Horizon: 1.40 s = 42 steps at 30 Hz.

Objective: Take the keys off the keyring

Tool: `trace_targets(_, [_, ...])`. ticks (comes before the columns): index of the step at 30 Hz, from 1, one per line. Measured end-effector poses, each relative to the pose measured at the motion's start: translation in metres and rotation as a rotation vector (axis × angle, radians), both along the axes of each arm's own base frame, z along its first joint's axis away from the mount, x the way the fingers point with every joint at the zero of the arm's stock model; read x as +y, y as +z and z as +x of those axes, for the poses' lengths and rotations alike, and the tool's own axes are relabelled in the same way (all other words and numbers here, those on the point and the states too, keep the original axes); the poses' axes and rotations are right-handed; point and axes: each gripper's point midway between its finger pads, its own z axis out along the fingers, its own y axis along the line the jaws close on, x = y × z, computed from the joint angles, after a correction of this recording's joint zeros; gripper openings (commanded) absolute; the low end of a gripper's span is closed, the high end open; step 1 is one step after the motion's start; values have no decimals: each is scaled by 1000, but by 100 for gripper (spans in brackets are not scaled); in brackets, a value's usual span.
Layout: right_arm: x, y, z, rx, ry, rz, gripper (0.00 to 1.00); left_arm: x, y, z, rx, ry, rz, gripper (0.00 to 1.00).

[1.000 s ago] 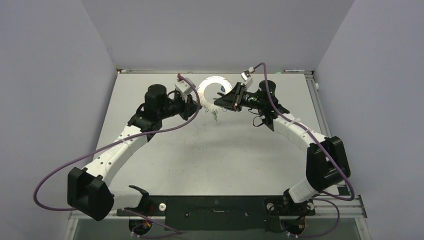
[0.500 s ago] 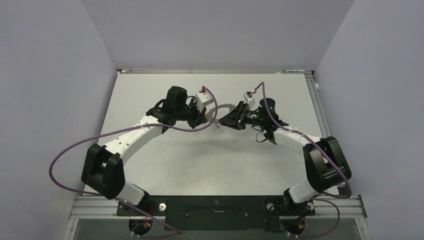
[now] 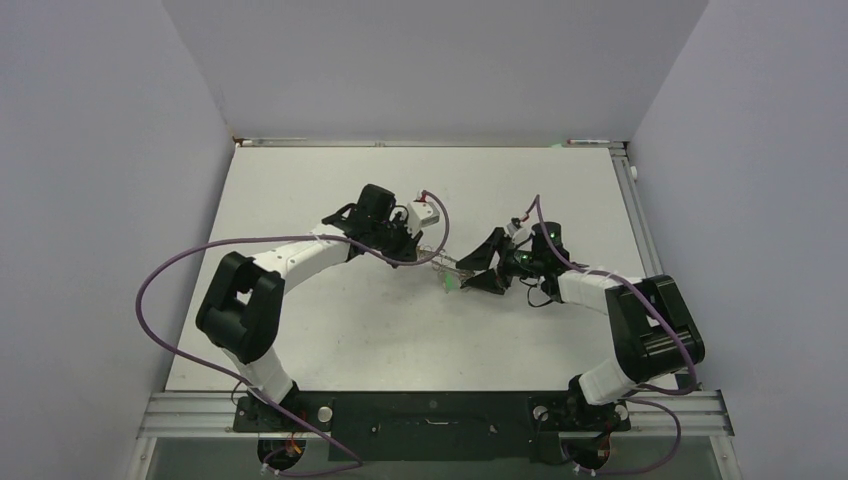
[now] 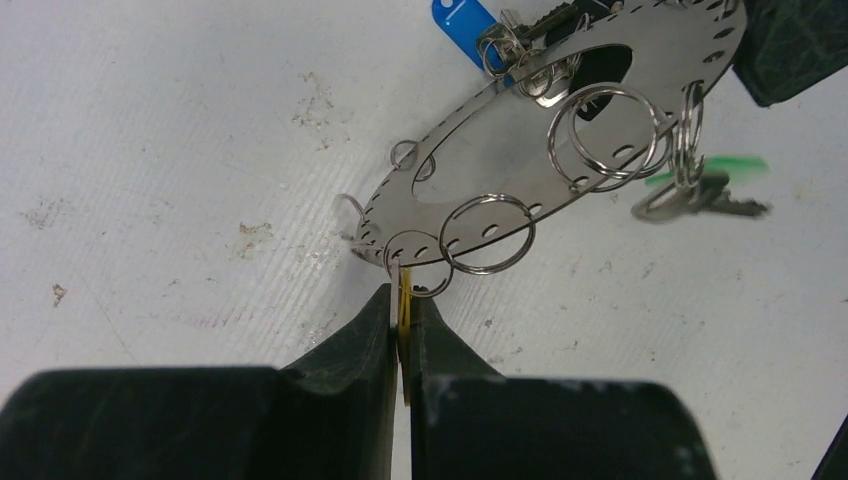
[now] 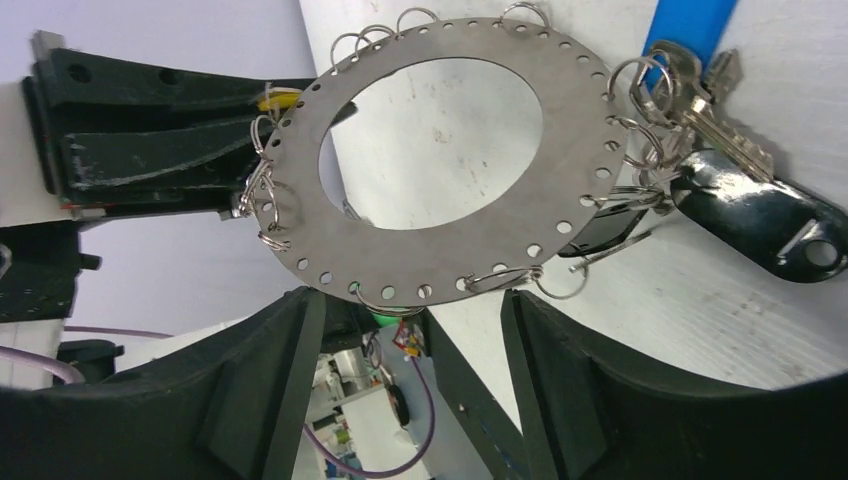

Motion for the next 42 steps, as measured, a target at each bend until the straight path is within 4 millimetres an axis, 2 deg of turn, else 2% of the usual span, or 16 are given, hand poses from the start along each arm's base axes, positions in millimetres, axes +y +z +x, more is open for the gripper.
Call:
trace_targets(3, [-4, -1, -3, -10, 42, -26, 71, -1, 6, 3, -21, -19, 6, 0])
trace_targets(5, [-5, 5, -6, -44, 83, -42, 73, -3, 12, 6, -42, -36, 9, 0])
trace_targets(10, [-8, 42, -6, -215, 177, -69, 84, -3, 22, 5, -77, -78, 29, 0])
trace_targets(15, [-24, 72, 15, -402, 201, -132, 100, -2, 31, 1, -97, -115, 48, 0])
trace_targets(18, [-32, 85, 29, -535, 222, -178, 91, -3, 38, 0, -123, -142, 59, 0])
trace_targets(23, [-42, 99, 44, -729, 260, -252, 90, -7, 45, -10, -156, -209, 81, 0])
trace_targets(26, [-48, 106, 46, -827, 273, -287, 90, -8, 48, -13, -181, -239, 92, 0])
trace_targets(34, [-55, 147, 50, -1115, 238, -324, 90, -9, 72, -15, -306, -318, 97, 0])
trace_targets(42, [-54, 165, 53, -1241, 223, -275, 90, -8, 95, -15, -422, -386, 96, 0])
